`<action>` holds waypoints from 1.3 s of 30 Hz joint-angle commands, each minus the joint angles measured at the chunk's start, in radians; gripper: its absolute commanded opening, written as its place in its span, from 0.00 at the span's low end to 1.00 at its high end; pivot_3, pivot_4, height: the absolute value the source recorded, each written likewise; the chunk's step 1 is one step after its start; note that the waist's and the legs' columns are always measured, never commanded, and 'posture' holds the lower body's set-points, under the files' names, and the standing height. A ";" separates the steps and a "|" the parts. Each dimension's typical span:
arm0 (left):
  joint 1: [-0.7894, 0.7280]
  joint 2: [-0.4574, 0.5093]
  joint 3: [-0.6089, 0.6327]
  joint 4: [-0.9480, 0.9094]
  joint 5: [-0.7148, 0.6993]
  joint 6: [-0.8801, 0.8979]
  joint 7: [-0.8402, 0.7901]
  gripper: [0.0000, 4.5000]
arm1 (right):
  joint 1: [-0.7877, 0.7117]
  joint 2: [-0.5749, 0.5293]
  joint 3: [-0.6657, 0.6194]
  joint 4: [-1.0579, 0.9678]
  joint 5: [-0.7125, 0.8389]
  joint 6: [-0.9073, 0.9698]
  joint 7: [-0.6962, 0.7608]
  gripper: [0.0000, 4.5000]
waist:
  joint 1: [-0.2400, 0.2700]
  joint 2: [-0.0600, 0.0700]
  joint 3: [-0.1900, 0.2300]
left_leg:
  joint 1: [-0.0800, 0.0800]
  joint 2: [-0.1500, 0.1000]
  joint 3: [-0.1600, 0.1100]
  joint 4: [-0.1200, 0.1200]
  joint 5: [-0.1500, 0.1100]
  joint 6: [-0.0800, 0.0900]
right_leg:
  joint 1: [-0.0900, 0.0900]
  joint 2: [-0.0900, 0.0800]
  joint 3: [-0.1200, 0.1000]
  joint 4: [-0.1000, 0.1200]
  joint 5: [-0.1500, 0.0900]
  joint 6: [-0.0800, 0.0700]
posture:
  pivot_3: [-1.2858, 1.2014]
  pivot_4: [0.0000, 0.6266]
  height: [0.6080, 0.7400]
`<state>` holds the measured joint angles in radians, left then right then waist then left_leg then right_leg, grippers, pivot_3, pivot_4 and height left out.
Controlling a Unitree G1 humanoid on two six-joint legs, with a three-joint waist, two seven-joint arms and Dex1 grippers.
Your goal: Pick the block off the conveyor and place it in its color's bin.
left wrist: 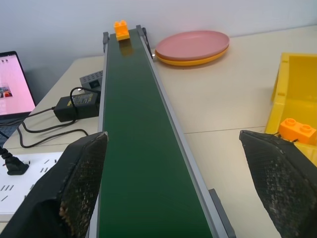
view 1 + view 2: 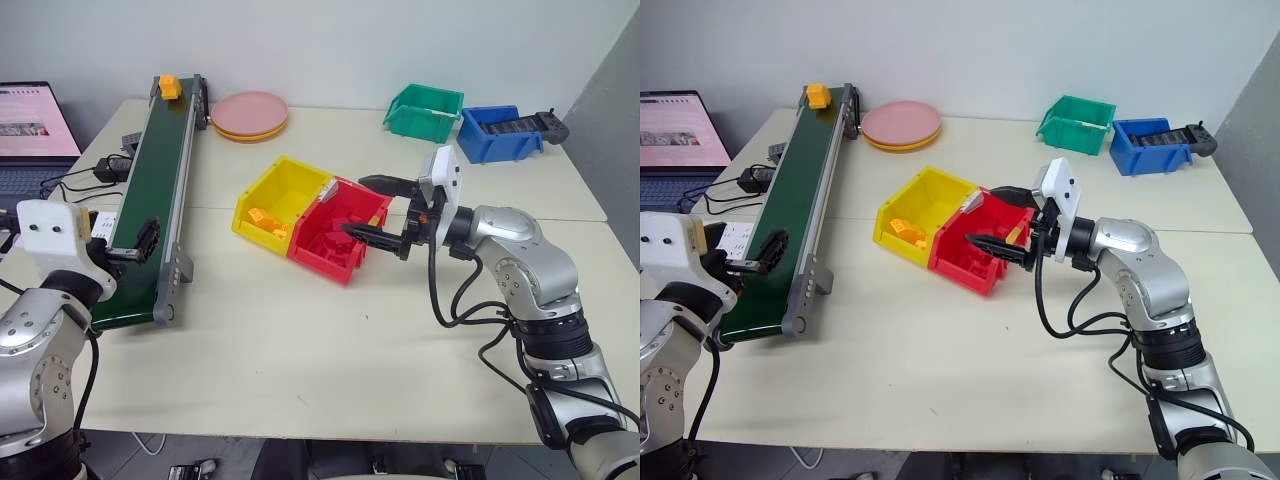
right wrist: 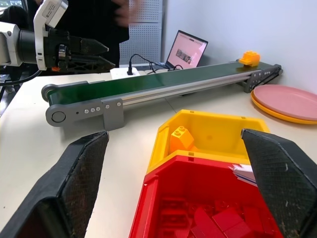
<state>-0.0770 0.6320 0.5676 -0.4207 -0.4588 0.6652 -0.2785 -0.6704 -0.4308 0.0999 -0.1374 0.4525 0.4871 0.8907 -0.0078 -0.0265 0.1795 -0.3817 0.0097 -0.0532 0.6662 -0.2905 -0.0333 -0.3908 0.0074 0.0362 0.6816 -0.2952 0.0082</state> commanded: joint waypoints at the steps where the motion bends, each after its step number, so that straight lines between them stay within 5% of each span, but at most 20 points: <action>1: -0.004 0.013 0.048 -0.016 -0.015 -0.015 -0.013 0.98 | -0.021 -0.008 -0.015 -0.049 0.014 -0.006 0.007 1.00 | 0.000 0.000 0.000 | 0.000 0.000 0.000 0.000 0.000 0.000 | 0.000 0.000 0.000 0.000 0.000 0.000 | 0.52 0.24 1.00; 24: 0.005 -0.031 0.073 -0.048 -0.032 -0.007 0.031 0.98 | -0.141 -0.019 -0.003 0.009 0.092 0.027 0.201 1.00 | 0.000 0.000 0.000 | 0.000 0.000 0.000 0.000 0.000 0.000 | 0.000 0.000 0.000 0.000 0.000 0.000 | 0.52 0.24 1.00; 39: -0.091 -0.007 0.047 0.066 -0.019 0.085 0.107 0.98 | -0.125 -0.040 0.024 -0.011 0.043 -0.016 0.205 1.00 | 0.001 0.000 0.000 | 0.000 0.000 0.000 0.000 0.000 0.000 | 0.000 0.000 -0.001 0.000 0.000 0.000 | 0.52 0.24 1.00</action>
<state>-0.1454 0.5984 0.6218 -0.3618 -0.4804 0.7342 -0.1690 -0.7883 -0.4607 0.1388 -0.1125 0.4929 0.4871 1.0904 -0.0070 -0.0266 0.1794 -0.3817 0.0096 -0.0535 0.6661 -0.2905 -0.0332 -0.3909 0.0071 0.0356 0.6819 -0.2950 0.0079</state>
